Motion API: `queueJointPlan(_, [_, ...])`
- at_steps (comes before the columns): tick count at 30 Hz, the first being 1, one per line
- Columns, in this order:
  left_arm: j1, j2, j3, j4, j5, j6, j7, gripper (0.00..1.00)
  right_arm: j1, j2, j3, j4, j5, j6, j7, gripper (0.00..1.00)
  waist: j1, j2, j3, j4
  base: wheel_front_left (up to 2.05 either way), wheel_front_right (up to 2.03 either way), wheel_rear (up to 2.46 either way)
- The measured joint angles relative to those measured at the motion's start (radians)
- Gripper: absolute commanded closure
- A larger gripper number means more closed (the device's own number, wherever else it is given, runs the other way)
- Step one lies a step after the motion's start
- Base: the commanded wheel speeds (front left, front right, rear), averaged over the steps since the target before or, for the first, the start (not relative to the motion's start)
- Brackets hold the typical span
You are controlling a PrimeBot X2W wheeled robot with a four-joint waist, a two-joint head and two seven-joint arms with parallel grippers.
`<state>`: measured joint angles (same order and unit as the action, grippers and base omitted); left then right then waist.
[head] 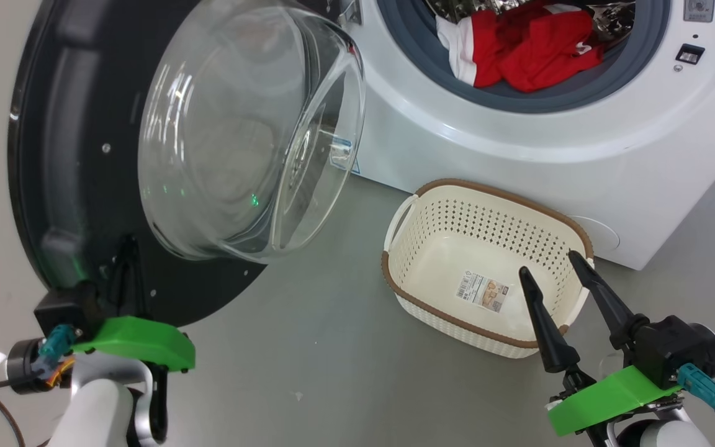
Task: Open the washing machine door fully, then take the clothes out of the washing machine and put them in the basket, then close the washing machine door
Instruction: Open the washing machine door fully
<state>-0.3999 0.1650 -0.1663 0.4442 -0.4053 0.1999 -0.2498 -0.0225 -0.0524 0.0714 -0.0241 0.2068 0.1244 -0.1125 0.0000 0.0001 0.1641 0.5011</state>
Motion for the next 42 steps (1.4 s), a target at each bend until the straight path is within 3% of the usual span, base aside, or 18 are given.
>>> queueJointPlan(42, [-0.157,-0.003,0.283,0.194,0.107,-0.060,-0.004,1.00,-0.046,-0.002,0.007,-0.066,-0.052,0.000,0.061,0.00,0.0000,0.0000,0.103,-0.055,0.00,0.00,0.00])
